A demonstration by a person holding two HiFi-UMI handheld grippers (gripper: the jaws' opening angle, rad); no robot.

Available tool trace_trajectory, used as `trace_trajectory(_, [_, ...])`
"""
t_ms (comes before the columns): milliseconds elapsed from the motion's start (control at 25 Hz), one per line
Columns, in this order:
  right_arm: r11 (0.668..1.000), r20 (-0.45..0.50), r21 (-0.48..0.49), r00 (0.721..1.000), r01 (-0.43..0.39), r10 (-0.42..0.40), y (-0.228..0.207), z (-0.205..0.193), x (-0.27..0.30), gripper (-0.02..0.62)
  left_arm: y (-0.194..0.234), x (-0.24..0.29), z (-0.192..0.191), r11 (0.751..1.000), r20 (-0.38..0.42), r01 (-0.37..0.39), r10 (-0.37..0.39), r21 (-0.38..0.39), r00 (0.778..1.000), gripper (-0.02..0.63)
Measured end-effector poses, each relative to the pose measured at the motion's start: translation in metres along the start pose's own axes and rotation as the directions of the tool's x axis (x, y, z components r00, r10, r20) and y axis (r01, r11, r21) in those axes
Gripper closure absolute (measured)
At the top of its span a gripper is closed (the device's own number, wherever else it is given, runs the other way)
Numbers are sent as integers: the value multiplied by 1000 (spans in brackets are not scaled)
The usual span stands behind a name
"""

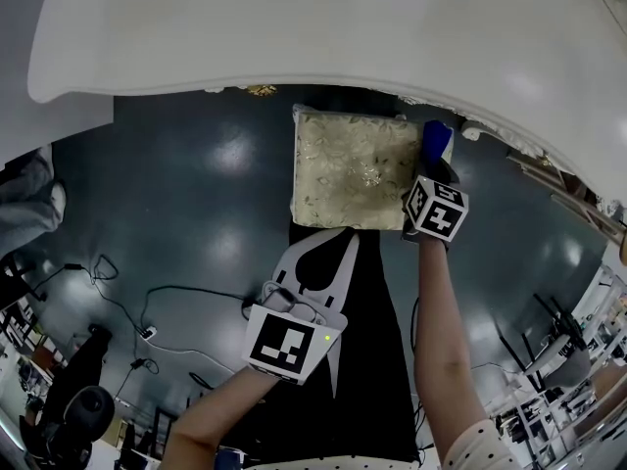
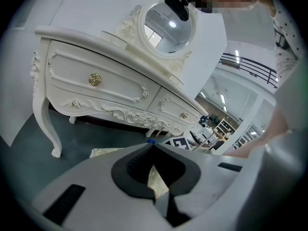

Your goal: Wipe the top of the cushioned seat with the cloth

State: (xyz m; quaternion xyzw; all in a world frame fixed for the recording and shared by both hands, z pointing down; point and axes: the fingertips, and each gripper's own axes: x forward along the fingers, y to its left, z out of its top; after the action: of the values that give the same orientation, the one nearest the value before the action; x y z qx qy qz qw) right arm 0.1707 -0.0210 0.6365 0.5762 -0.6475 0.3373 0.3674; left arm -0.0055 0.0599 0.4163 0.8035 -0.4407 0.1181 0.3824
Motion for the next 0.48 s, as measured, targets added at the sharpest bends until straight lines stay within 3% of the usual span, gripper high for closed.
trace_trajectory(480, [1000, 3, 2, 1000, -22, 22, 16, 1, 1, 532, 2, -4, 0, 1000, 8, -2, 2, -1, 1000, 609])
